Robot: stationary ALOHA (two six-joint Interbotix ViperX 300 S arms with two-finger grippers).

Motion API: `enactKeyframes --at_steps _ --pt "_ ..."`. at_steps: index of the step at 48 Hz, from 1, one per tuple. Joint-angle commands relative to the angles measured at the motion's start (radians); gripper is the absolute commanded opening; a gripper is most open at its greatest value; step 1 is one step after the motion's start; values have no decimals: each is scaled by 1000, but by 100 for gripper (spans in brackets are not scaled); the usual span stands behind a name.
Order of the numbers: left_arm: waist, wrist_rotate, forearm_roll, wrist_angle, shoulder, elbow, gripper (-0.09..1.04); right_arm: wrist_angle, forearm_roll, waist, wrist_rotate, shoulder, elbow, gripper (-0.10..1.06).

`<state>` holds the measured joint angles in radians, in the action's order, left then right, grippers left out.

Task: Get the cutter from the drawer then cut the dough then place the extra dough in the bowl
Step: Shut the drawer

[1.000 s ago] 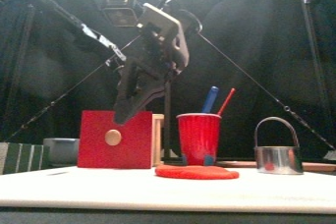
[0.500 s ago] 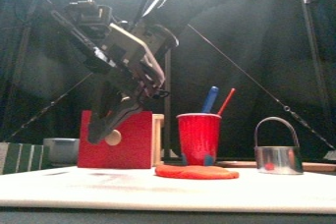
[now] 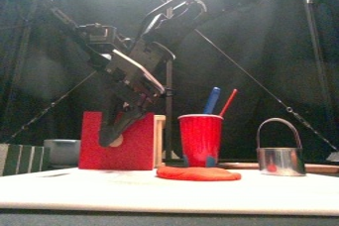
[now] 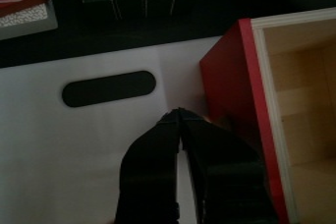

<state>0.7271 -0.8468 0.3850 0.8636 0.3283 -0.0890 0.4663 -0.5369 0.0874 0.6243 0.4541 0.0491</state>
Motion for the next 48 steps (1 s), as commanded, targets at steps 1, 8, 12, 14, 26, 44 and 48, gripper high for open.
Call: enactKeyframes --at_steps 1,8,12,14,26,44,48 --pt "-5 -2 2 -2 -12 20 41 6 -20 -28 -2 -20 -9 24" --pt "-5 -2 2 -2 -11 17 41 9 -34 -49 -3 -20 -5 24" --pt "-5 -2 3 -3 -9 17 41 6 -48 -67 -3 -20 -8 24" --pt "-6 -2 2 -5 -9 17 41 3 -51 -75 -3 -20 -12 24" --pt "-6 -2 3 -5 -9 14 41 -12 -91 -118 -3 -20 -18 24" --pt "-17 -2 3 -5 -8 14 41 -12 -140 -173 -3 -20 -38 24" --pt "-18 -2 2 -6 -8 14 41 -12 -147 -179 -3 -20 -46 24"
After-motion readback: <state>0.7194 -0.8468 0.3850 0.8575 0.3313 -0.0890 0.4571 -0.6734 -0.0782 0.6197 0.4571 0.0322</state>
